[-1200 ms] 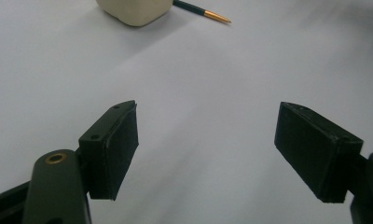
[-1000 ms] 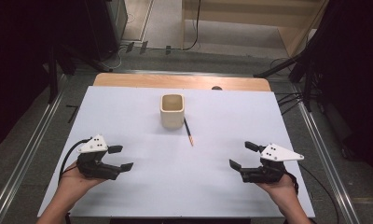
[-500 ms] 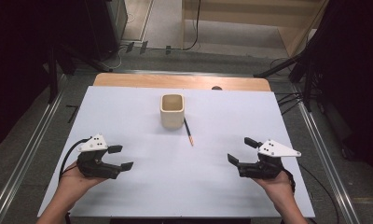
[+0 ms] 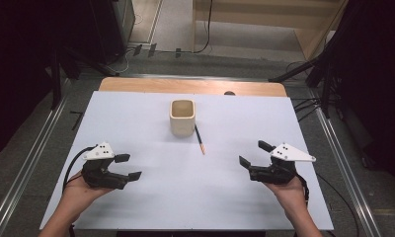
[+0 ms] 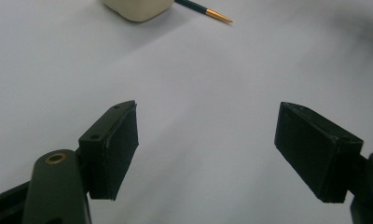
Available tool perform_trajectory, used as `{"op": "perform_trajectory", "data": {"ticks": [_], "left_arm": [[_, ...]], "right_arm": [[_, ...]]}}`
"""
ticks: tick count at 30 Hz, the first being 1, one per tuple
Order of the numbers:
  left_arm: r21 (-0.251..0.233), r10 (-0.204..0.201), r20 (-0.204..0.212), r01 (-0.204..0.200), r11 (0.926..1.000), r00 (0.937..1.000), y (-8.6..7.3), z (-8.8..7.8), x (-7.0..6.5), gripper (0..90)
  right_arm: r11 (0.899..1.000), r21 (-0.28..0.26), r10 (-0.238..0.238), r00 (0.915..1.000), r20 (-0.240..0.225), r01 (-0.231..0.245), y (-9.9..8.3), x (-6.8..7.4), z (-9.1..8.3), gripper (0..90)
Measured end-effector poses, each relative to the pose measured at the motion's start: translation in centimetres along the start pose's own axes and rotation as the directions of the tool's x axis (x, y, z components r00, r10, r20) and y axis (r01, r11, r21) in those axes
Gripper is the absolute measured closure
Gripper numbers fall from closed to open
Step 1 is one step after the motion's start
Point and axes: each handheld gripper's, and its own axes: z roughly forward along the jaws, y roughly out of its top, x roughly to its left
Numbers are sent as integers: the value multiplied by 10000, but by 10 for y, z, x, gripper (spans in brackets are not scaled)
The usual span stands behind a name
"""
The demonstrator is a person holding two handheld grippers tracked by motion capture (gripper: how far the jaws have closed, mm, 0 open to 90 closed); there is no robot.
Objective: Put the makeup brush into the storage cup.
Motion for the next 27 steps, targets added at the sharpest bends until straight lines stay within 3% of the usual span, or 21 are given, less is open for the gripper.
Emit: {"op": "perform_trajectory", "data": {"ticks": [27], "left_arm": [[48,-69,19,68,10000,10000,0,1,0,227]], "right_arm": [[9999,-29,-114,9999,-22,114,11,8,27,144]]}}
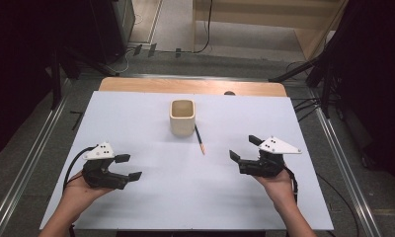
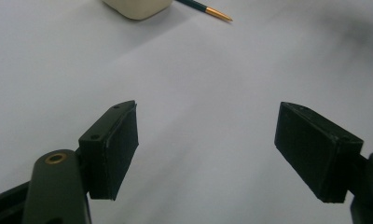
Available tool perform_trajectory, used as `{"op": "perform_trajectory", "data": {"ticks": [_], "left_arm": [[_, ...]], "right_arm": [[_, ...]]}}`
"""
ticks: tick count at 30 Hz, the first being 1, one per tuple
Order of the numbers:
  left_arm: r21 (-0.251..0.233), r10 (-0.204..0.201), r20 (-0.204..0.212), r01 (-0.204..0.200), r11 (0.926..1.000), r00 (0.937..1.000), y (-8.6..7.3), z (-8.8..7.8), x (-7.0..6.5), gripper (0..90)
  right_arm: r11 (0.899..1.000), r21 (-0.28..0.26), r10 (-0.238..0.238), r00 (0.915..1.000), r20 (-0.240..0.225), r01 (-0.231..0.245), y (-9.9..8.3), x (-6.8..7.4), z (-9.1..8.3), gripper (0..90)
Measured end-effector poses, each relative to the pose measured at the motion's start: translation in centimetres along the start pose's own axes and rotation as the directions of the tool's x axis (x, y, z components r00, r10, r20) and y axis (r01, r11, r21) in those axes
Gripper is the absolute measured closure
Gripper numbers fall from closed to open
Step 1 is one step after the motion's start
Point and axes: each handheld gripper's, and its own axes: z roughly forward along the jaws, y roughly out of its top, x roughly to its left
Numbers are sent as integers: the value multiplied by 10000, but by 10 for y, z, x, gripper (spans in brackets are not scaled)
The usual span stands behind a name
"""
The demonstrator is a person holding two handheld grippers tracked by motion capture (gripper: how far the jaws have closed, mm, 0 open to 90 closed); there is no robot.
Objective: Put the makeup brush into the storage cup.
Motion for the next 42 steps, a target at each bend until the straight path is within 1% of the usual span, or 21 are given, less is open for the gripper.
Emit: {"op": "perform_trajectory", "data": {"ticks": [15,23,29,32,34,37,42], "left_arm": [[20,-30,25,30,10000,10000,0,0,0,227],[26,-36,31,36,10000,10000,0,0,0,227],[35,-24,54,24,10000,10000,0,0,0,227],[51,11,59,-12,10000,10000,0,1,0,227],[39,26,42,-27,10000,10000,0,1,0,227],[24,3,57,-3,10000,10000,0,0,0,227],[67,24,56,-24,10000,10000,0,1,0,227]], "right_arm": [[10000,-46,19,10000,-43,-19,7,2,12,144],[10000,3,-67,10000,-25,67,11,3,20,144],[10000,-55,-56,9999,-145,55,15,7,29,144],[10000,-68,-65,9999,-116,65,17,7,31,144],[10000,-54,7,10000,-46,-7,17,6,36,144],[10000,-41,-9,10000,12,9,19,6,40,145],[9999,-114,14,10000,-43,-14,24,9,46,145]]}}
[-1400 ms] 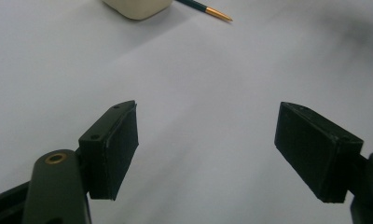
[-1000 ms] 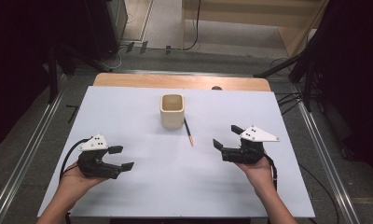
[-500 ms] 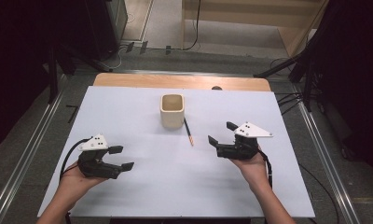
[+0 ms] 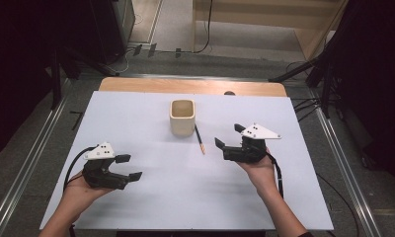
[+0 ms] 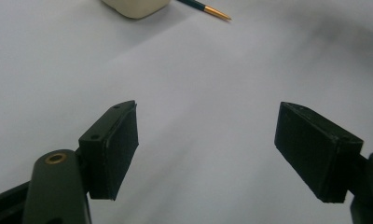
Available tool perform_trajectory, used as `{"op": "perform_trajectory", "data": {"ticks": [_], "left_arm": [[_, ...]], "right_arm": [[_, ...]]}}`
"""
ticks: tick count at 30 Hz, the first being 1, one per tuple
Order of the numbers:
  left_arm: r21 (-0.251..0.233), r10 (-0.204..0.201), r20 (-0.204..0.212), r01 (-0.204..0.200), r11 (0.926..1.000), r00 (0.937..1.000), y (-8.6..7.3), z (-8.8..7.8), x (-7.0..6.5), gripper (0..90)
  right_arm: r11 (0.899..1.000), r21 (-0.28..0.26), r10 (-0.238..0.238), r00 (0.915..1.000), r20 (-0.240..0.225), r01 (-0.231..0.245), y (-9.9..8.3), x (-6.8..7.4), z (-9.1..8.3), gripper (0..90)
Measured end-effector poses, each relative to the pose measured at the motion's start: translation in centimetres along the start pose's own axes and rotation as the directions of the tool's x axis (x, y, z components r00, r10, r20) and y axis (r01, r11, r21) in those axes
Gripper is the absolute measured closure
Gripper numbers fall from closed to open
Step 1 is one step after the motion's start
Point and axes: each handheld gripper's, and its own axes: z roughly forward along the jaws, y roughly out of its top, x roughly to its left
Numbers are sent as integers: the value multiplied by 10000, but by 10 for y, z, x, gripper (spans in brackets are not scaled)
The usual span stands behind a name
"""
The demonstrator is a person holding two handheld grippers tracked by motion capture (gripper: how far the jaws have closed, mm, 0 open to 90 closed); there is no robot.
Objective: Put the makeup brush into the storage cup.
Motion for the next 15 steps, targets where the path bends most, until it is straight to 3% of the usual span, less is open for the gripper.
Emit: {"op": "perform_trajectory", "data": {"ticks": [15], "left_arm": [[-78,-13,36,13,10000,10000,0,-1,0,227]], "right_arm": [[10000,2,-62,10000,-32,62,10,7,20,147]]}}
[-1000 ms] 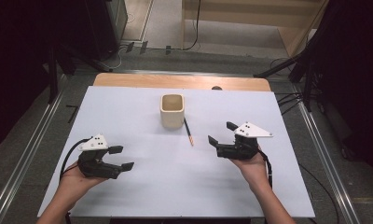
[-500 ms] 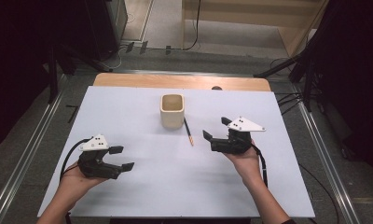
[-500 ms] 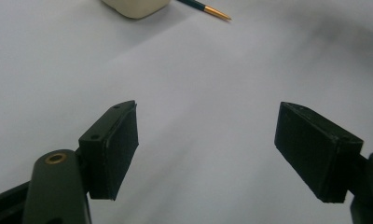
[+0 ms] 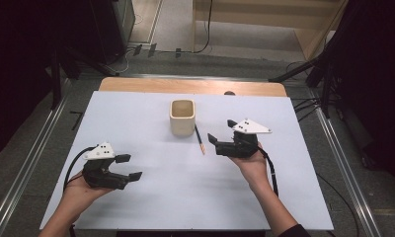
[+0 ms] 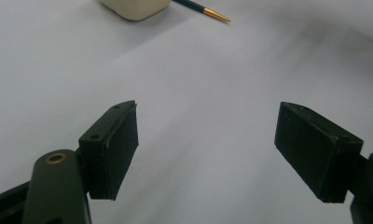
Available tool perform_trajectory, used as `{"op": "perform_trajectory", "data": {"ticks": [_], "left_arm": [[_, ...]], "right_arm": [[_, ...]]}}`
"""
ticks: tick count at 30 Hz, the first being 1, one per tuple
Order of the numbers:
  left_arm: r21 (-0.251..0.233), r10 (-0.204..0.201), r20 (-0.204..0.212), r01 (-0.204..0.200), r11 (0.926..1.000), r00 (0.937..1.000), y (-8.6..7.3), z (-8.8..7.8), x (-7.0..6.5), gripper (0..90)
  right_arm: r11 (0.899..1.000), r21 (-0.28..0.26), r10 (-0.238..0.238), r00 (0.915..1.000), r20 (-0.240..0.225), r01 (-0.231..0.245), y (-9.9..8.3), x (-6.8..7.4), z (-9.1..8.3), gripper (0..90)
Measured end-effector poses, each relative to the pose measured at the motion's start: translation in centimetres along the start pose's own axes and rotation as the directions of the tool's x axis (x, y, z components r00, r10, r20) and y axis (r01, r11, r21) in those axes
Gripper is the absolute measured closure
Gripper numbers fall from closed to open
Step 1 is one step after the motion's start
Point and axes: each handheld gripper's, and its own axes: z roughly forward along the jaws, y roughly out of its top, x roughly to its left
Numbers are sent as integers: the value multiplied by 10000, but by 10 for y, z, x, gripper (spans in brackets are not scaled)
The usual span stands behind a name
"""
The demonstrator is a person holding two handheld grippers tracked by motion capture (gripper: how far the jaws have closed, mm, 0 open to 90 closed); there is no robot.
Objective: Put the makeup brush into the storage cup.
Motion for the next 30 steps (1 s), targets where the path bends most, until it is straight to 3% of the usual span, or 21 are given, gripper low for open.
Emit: {"op": "perform_trajectory", "data": {"ticks": [12,17,30], "left_arm": [[72,47,-1,-47,10000,10000,0,1,0,228],[47,-7,32,7,10000,10000,0,1,0,227],[65,27,96,-28,10000,10000,0,2,0,228]], "right_arm": [[10000,-36,23,10000,20,-23,8,4,21,150],[9994,-211,-262,9996,70,264,11,8,31,156],[9997,-232,-71,10000,16,71,24,11,54,159]]}}
